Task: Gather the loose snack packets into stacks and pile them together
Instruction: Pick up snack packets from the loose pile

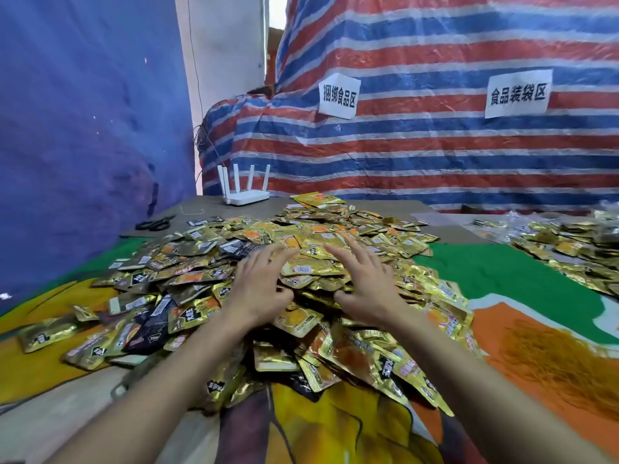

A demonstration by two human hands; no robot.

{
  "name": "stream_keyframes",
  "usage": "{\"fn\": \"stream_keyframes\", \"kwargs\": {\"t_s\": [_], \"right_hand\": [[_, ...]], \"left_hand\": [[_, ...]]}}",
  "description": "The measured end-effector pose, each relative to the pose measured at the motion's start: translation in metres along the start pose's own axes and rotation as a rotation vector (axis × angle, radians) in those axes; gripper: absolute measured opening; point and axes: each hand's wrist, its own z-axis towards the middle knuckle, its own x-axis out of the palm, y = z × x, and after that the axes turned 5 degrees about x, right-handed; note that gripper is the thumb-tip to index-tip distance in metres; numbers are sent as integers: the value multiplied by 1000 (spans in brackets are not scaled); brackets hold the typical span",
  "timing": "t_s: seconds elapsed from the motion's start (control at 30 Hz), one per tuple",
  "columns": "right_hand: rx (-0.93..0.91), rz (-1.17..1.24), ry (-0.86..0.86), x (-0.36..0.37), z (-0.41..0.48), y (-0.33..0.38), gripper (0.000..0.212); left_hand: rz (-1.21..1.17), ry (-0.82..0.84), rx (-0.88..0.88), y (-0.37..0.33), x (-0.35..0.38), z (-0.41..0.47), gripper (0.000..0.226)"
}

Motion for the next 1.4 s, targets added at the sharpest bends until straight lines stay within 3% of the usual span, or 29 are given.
{"fn": "stream_keyframes", "kwargs": {"t_s": [0.13, 0.2, 0.33, 0.47, 0.83, 1.0, 1.1, 1.3, 1.4], "right_hand": [[23, -112, 286, 20, 45, 7, 85], [-12, -149, 271, 31, 49, -1, 77], [-133, -164, 56, 31, 42, -17, 54], [-174, -17, -61, 27, 34, -19, 43], [-204, 736, -353, 4, 57, 13, 32], [-163, 889, -381, 24, 62, 14, 28], [-76, 977, -361, 36, 59, 9, 32], [113, 1135, -369, 50, 51, 4, 29], [208, 1279, -397, 50, 49, 6, 24]], "left_hand": [[63, 260, -32, 15, 3, 37, 81], [96, 292, 7, 23, 12, 38, 73], [105, 96, 80, 35, 18, 28, 53], [-14, -77, 132, 35, 21, 22, 43], [-684, -179, 131, 41, -31, 50, 24], [-959, -393, -20, 42, -18, 52, 31], [-927, -471, -107, 43, -2, 49, 34], [-664, -112, -73, 45, 19, 34, 55], [-531, -109, -112, 49, 20, 33, 55]]}}
